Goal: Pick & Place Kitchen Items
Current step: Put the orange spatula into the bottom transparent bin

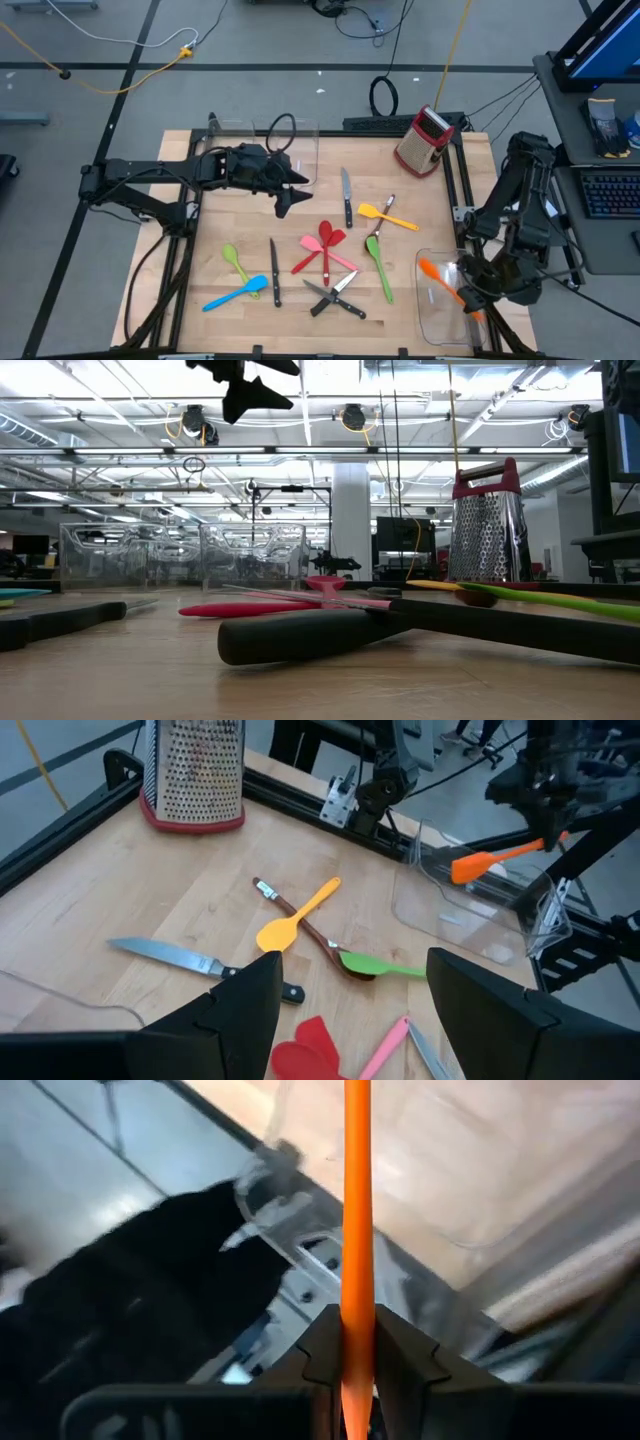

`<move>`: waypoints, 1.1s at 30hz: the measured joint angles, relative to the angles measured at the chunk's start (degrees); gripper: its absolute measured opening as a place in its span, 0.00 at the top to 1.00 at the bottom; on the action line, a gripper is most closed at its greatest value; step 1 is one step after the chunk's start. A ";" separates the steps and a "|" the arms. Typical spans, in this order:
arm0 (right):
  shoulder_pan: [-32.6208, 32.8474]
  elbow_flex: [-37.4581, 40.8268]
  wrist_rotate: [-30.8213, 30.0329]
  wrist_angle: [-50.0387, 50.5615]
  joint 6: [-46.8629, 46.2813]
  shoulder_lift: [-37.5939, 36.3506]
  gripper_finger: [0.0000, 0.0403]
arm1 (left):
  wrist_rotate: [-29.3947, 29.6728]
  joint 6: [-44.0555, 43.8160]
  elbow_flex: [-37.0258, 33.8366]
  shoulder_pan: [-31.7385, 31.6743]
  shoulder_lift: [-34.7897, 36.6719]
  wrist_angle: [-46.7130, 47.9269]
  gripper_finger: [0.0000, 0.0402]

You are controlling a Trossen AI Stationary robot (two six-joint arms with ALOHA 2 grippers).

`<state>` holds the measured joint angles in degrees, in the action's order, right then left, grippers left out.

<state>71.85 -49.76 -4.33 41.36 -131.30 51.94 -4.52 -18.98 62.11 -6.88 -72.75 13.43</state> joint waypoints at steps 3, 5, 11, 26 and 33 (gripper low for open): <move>0.33 0.00 0.10 2.32 0.09 -0.02 0.93 | -0.02 -0.21 0.00 -0.01 0.00 -0.40 0.37; 0.29 0.00 0.10 3.81 0.12 -0.02 0.93 | -0.02 -0.73 0.00 0.01 0.00 -0.37 0.37; 0.13 0.00 2.21 7.26 0.14 -0.01 0.93 | -0.06 -2.24 0.00 0.17 0.00 -0.37 0.37; -2.39 0.00 5.26 6.13 0.39 4.87 0.93 | 0.01 -2.69 0.00 1.45 0.00 -0.40 0.37; -2.93 0.00 9.83 6.06 0.30 8.50 0.89 | 0.05 -2.67 0.00 1.45 0.00 -0.43 0.37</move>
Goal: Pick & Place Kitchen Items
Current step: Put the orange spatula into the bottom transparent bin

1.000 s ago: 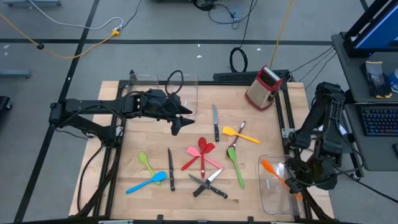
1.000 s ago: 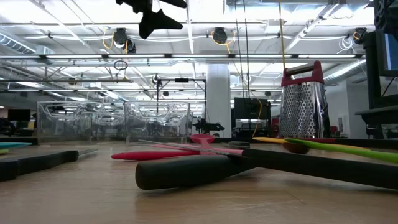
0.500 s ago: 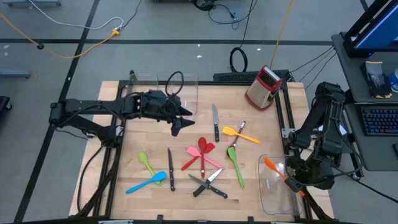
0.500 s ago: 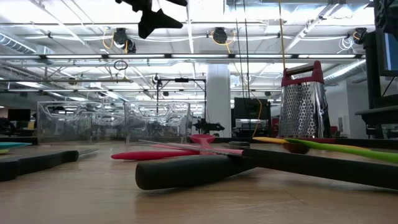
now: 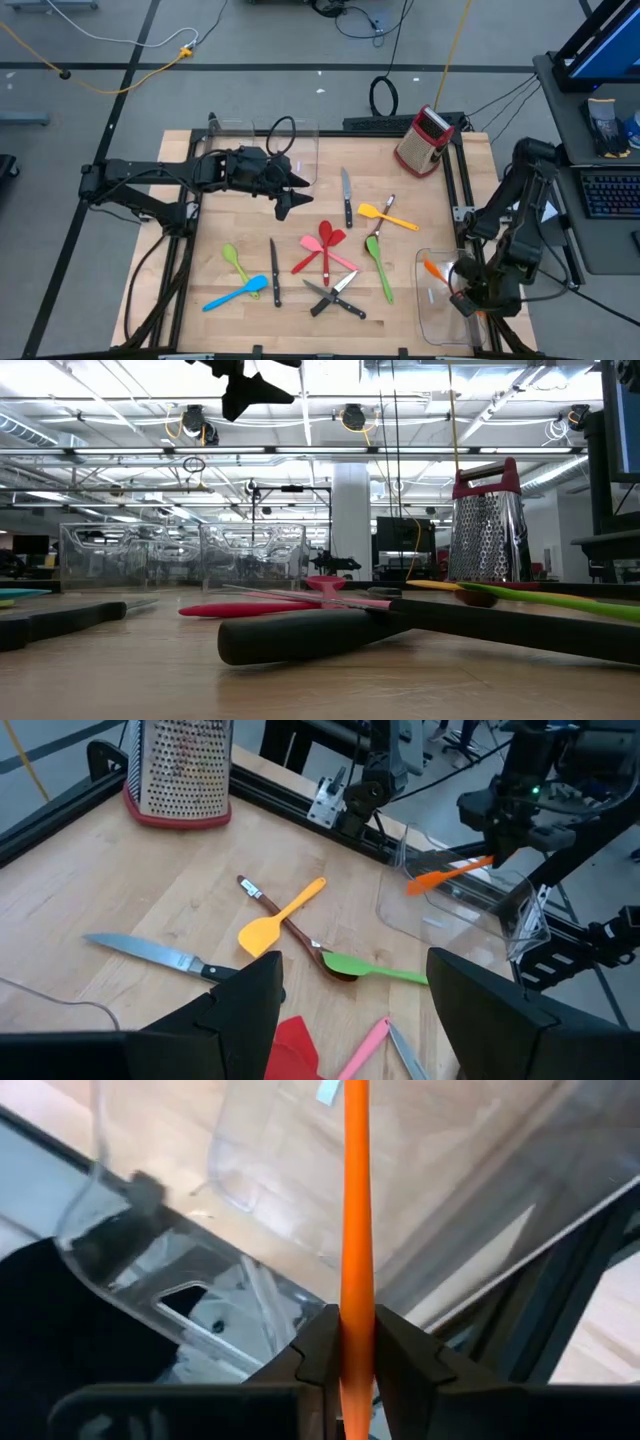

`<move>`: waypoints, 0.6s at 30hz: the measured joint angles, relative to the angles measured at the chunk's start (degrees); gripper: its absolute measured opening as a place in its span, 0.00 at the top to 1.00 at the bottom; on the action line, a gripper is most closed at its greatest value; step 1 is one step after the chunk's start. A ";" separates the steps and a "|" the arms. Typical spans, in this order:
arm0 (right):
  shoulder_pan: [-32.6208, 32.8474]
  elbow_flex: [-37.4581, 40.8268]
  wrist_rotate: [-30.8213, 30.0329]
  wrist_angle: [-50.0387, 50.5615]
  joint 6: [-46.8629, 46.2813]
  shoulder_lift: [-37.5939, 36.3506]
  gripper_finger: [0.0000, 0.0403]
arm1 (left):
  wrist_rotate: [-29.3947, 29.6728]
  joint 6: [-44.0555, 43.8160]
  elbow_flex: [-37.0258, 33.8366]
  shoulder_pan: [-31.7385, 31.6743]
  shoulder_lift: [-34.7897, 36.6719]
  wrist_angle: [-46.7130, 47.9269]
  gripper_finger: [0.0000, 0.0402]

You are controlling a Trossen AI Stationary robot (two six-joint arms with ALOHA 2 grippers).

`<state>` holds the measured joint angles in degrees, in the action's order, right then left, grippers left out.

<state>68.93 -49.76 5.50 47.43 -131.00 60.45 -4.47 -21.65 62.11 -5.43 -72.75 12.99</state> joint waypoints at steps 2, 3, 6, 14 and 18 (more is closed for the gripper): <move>0.00 0.00 -0.78 0.12 -0.07 0.95 0.89 | 0.00 -0.01 0.00 0.00 0.00 0.00 0.37; -0.15 0.00 -1.33 0.14 -0.07 1.38 0.90 | 0.00 -0.01 0.00 0.00 0.00 0.00 0.37; -0.80 0.00 -2.57 0.10 0.07 2.34 0.91 | 0.00 0.00 0.00 0.00 0.00 0.00 0.37; -2.80 0.00 -2.46 -0.20 0.09 4.35 0.87 | 0.00 -0.01 0.00 0.00 0.00 0.00 0.37; -3.38 0.02 -2.45 -1.22 0.27 5.35 0.87 | 0.00 0.00 0.00 0.00 0.00 0.00 0.37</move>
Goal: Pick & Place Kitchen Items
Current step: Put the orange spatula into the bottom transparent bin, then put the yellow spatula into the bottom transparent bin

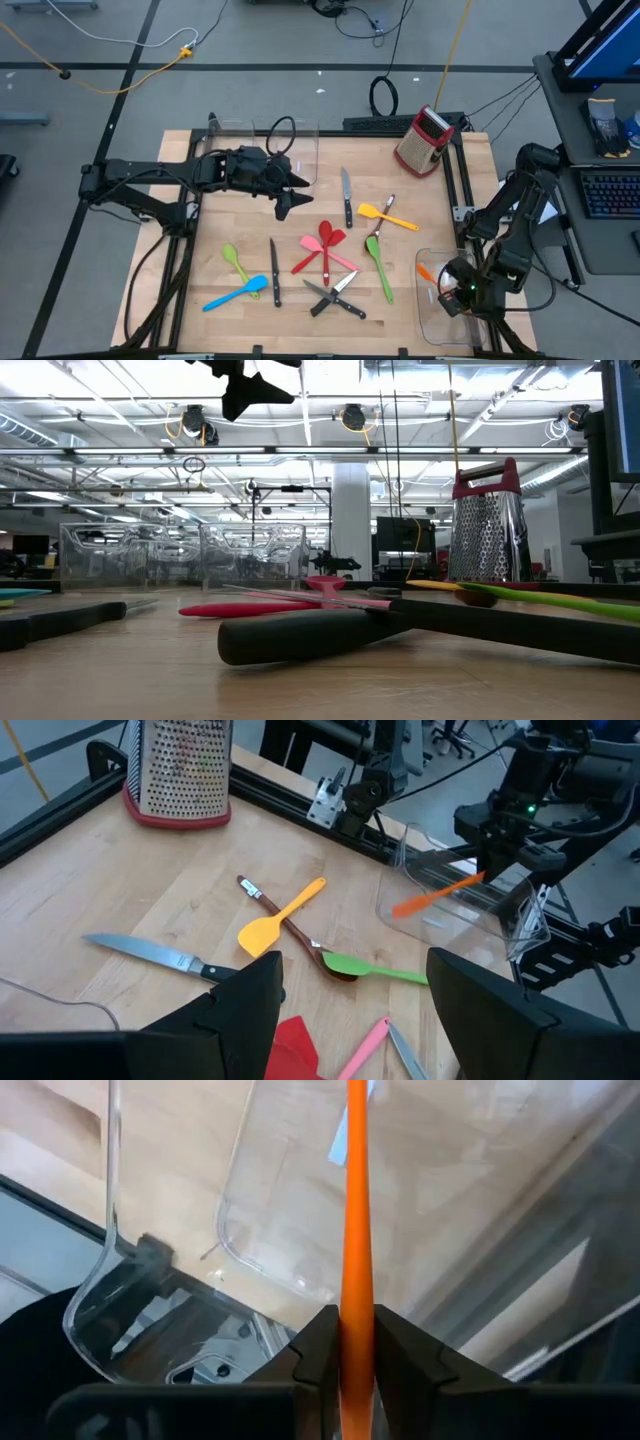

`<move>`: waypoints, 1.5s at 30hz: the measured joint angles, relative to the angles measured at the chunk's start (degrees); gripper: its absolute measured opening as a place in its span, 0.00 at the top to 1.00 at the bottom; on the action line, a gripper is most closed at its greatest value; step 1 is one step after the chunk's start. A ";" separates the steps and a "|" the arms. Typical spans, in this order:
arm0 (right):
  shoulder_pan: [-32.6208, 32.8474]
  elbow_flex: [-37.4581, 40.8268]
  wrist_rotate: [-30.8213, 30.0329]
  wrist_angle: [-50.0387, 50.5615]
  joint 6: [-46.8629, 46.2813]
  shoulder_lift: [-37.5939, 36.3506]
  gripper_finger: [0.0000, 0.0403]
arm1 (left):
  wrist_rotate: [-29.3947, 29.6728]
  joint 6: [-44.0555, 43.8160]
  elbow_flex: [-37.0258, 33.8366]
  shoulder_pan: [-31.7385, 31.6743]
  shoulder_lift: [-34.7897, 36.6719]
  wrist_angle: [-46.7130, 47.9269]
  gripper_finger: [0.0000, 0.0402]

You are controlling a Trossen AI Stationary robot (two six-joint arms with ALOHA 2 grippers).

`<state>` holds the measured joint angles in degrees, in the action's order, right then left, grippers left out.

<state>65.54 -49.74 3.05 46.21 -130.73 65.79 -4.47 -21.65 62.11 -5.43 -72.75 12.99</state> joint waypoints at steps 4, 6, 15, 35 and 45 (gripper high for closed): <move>-0.29 0.00 0.01 -1.57 0.89 0.82 0.87 | -0.02 0.00 0.00 0.00 0.00 0.00 0.37; -0.29 0.00 0.00 -2.15 0.95 0.97 0.87 | -0.02 -0.02 0.00 0.00 0.00 0.00 0.37; -0.29 0.00 0.02 -4.81 2.40 0.99 0.86 | -0.04 0.13 0.00 0.00 0.00 0.00 0.37; -0.29 0.02 -0.21 -1.76 3.62 0.25 0.57 | -0.07 0.73 0.00 0.00 0.00 0.00 0.37; -0.31 0.02 -16.48 -4.93 8.12 -4.83 0.74 | -0.13 0.94 0.00 0.00 0.00 0.04 0.37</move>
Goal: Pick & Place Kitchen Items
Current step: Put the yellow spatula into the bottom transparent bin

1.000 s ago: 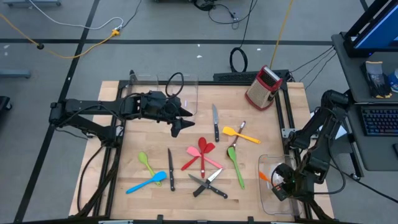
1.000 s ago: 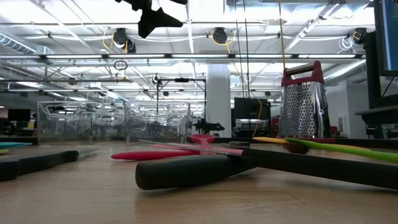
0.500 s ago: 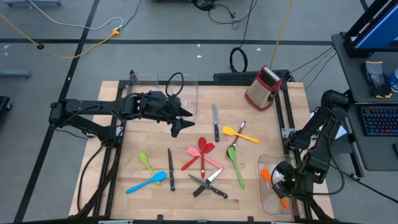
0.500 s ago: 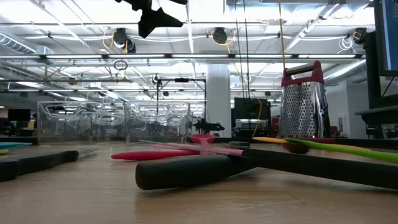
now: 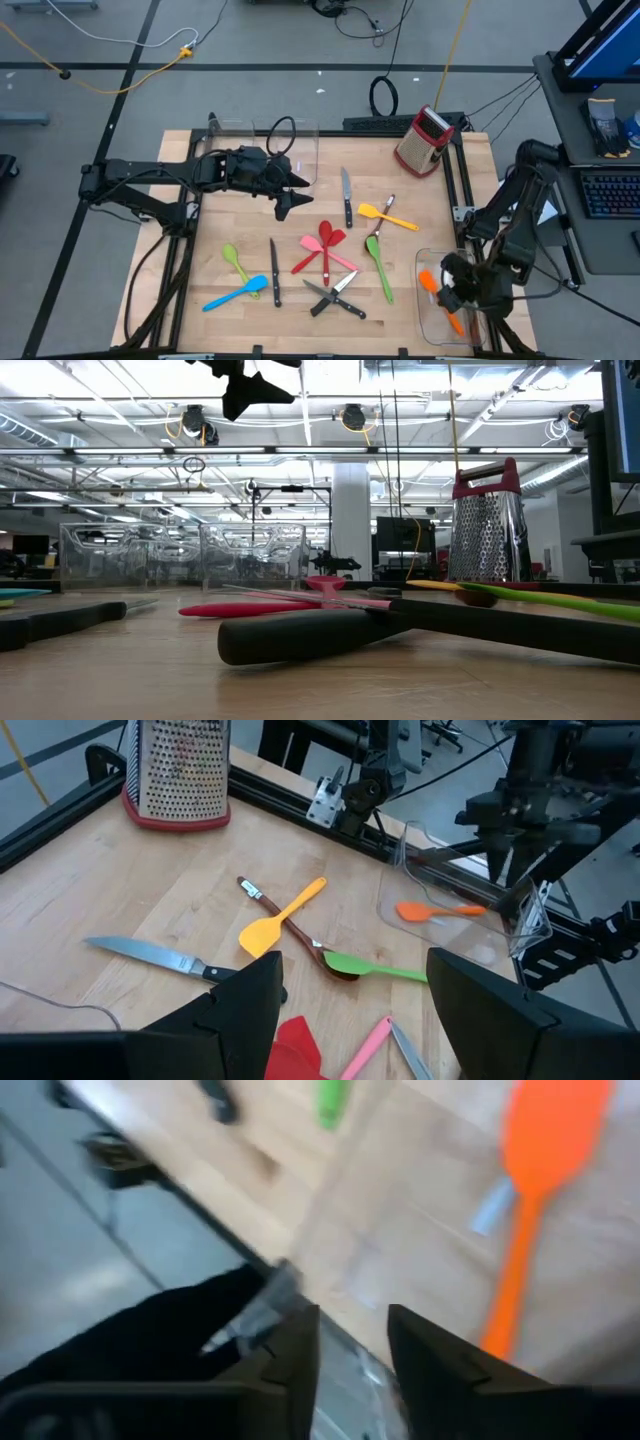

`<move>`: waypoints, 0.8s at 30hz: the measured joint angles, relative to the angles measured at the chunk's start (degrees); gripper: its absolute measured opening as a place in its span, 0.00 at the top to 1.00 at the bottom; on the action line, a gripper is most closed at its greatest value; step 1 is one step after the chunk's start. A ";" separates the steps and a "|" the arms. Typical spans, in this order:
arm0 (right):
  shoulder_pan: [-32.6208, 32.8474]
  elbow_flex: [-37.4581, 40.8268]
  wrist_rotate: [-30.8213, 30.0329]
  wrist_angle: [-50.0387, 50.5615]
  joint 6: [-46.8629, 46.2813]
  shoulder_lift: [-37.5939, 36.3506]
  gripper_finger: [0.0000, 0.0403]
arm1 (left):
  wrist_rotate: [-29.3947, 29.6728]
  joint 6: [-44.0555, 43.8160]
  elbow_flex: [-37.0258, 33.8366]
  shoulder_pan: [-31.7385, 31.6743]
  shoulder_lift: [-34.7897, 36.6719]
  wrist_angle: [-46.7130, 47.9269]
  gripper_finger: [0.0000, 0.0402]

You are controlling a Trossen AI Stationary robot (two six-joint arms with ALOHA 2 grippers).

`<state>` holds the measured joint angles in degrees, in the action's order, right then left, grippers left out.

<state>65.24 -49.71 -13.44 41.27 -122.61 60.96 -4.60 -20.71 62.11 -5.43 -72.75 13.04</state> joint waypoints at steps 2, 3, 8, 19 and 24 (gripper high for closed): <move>0.00 0.00 -2.69 -0.25 1.71 -1.25 0.81 | 0.00 -0.09 0.00 0.00 0.00 -0.02 0.37; 0.00 0.00 -3.89 -0.61 2.41 -1.86 0.85 | 0.00 -0.24 0.00 0.00 0.00 0.00 0.37; 0.00 0.00 -10.85 -3.36 8.25 -5.05 0.98 | 0.00 -0.49 0.00 0.04 0.00 0.00 0.37; -5.81 0.00 -33.03 -6.79 37.01 -12.82 0.99 | 0.09 -0.85 0.00 0.04 0.00 0.00 0.37; -13.68 0.00 -32.81 -6.80 53.68 -16.27 1.00 | 0.11 -3.07 0.00 0.00 0.00 0.00 0.37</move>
<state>51.55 -49.71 -46.25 34.48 -68.93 44.69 -4.49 -23.78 62.11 -5.43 -72.75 13.04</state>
